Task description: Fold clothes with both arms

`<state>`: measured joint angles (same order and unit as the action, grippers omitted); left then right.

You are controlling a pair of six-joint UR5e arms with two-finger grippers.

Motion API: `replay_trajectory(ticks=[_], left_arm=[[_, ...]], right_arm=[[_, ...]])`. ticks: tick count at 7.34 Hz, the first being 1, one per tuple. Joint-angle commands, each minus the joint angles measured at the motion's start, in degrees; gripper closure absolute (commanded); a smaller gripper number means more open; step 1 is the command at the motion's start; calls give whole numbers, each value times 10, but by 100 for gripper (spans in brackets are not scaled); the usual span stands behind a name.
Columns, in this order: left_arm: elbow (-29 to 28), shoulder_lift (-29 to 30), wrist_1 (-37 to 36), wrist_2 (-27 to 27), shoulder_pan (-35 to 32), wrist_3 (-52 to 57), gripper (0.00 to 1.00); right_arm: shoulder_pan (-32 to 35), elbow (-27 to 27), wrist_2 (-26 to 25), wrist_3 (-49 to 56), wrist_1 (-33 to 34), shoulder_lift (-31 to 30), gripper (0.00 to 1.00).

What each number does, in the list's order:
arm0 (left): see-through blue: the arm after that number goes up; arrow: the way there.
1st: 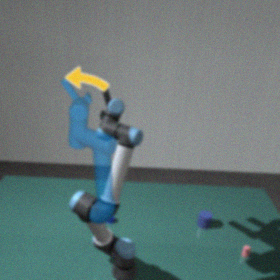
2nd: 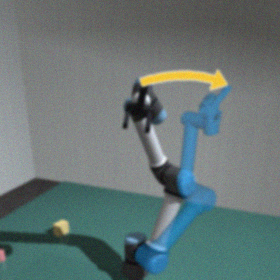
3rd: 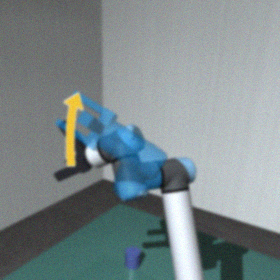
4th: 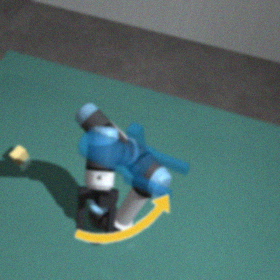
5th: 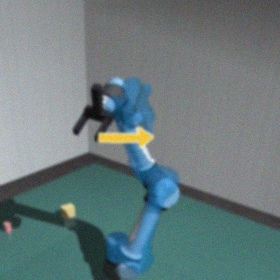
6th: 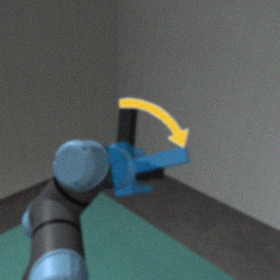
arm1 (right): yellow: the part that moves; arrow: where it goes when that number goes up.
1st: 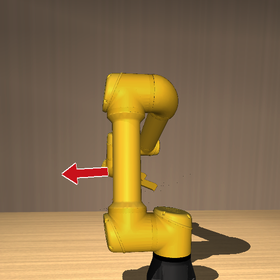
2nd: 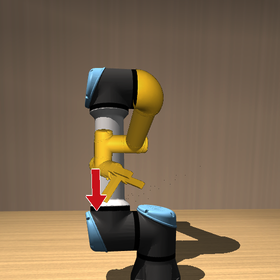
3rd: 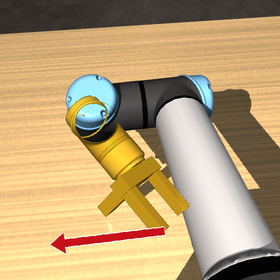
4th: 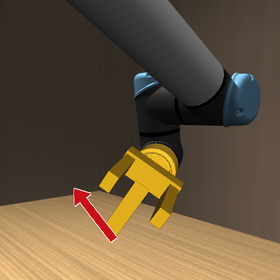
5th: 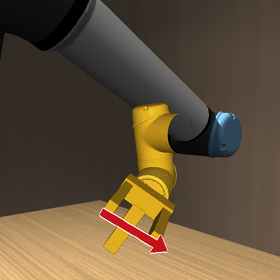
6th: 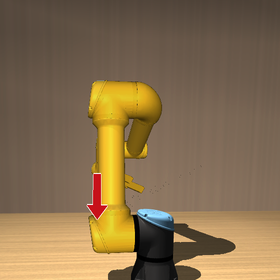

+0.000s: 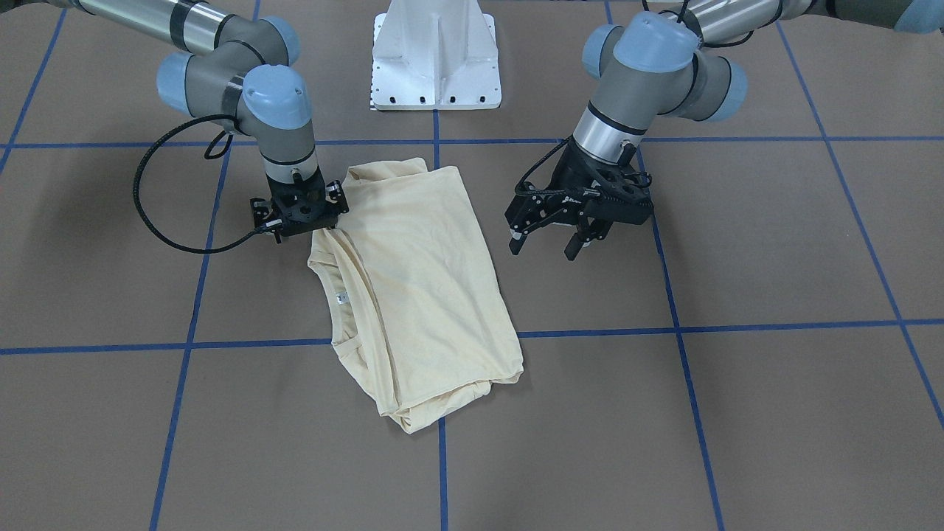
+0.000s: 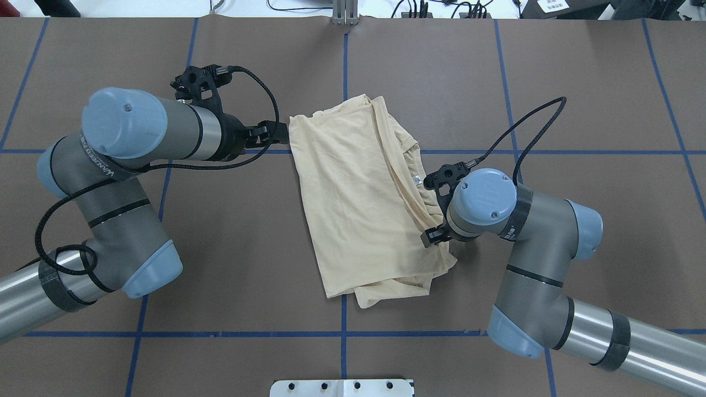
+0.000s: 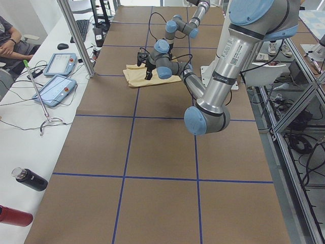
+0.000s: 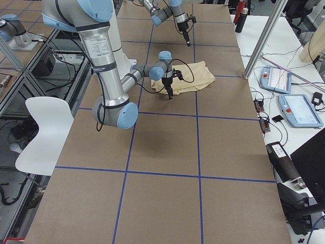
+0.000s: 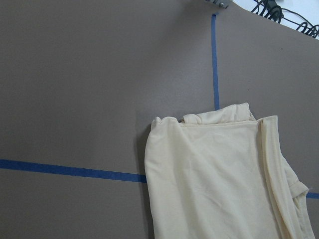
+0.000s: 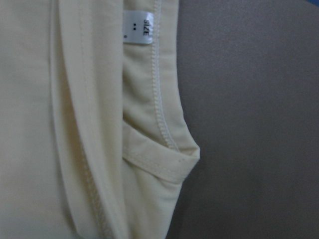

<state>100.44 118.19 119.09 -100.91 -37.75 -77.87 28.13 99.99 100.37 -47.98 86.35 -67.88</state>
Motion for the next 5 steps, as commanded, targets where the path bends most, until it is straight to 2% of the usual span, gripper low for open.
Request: replay_trajectory(ticks=[1, 4, 5], left_arm=[[-1, -1, 0, 0, 2, 0, 0], [5, -2, -1, 0, 2, 1, 0], [8, -1, -1, 1, 2, 0, 0]], right_arm=[[23, -1, 3, 31, -2, -15, 1], [57, -2, 16, 69, -3, -15, 1], [88, -5, 51, 94, -3, -15, 1]])
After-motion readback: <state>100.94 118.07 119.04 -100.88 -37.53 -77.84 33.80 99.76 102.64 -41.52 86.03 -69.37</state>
